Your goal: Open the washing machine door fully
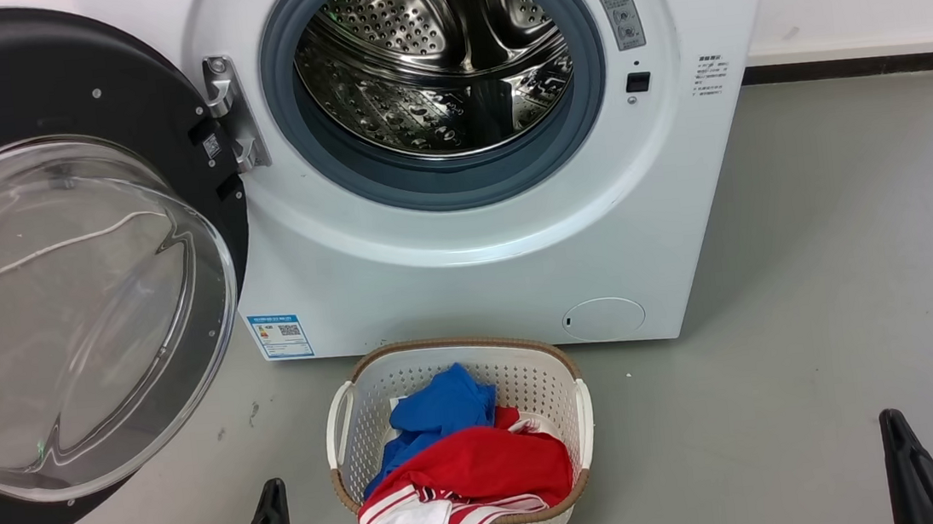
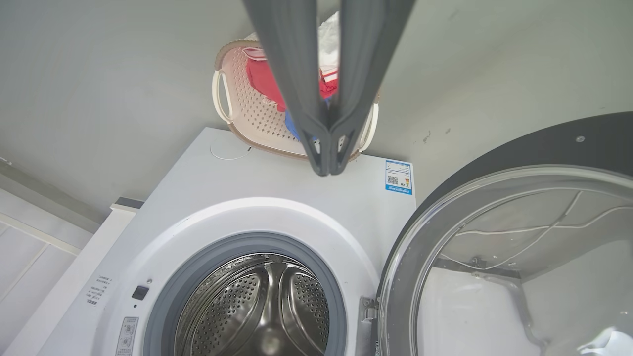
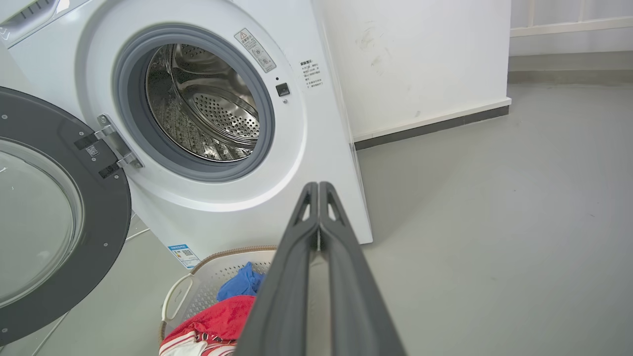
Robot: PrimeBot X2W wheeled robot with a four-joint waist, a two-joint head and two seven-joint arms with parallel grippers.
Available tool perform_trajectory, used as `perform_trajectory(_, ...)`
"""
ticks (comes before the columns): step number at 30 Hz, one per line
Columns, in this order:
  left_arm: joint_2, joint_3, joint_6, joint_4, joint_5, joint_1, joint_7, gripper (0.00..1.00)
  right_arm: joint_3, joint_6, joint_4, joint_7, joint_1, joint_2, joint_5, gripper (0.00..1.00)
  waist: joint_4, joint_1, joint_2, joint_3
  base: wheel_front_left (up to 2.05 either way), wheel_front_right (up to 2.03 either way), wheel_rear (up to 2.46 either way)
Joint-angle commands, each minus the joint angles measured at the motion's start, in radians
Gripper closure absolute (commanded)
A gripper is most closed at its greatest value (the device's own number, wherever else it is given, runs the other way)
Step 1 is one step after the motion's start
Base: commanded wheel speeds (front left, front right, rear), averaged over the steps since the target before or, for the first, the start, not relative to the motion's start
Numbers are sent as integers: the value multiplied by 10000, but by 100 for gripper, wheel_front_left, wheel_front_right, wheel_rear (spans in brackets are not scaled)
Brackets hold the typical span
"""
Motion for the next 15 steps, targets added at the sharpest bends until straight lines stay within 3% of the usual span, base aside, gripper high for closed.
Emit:
perform_trajectory(1, 8, 93, -41, -125, -577, -328, 117, 100, 35, 0, -39, 89, -345, -100, 597, 100, -11, 0, 0, 5, 0, 0, 0)
perform_trajectory(15, 10, 329, -182, -45, -3293, -710, 747, 100, 162, 0, 433, 643, -989, -201, 3268, 100, -93, 0, 0, 43, 0, 0, 0)
